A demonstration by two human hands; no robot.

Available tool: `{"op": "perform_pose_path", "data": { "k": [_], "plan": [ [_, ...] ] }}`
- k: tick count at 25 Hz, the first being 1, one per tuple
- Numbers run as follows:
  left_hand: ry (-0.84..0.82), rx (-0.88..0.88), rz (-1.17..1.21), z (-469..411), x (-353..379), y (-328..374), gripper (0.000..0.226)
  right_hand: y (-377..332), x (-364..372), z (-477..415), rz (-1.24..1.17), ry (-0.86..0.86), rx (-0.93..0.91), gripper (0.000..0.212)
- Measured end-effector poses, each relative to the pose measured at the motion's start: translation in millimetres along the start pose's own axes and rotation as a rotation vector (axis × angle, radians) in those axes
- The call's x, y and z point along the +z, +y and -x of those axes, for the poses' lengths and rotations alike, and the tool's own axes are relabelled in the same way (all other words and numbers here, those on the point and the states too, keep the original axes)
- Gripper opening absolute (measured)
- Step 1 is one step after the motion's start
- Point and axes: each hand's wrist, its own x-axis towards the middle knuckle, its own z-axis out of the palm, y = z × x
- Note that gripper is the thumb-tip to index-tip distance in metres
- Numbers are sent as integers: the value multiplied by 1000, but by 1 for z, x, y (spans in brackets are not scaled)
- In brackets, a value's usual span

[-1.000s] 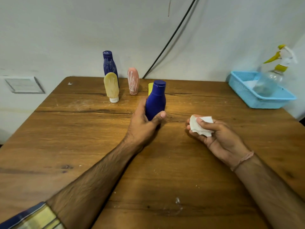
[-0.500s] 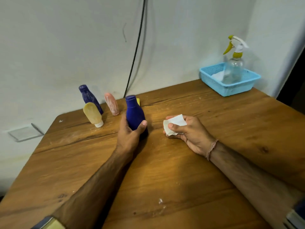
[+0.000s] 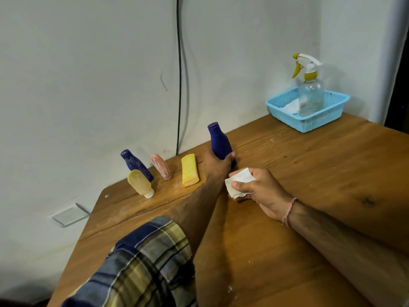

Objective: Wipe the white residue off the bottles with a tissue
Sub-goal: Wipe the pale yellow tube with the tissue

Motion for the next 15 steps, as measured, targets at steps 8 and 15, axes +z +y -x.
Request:
{"op": "perform_pose_path", "data": {
  "k": [8, 15],
  "plan": [
    [-48, -14, -23, 11, -8, 7, 70, -7, -1, 7, -11, -43, -7, 21],
    [200, 68, 139, 37, -68, -12, 47, -14, -1, 12, -80, -114, -6, 17]
  ]
}}
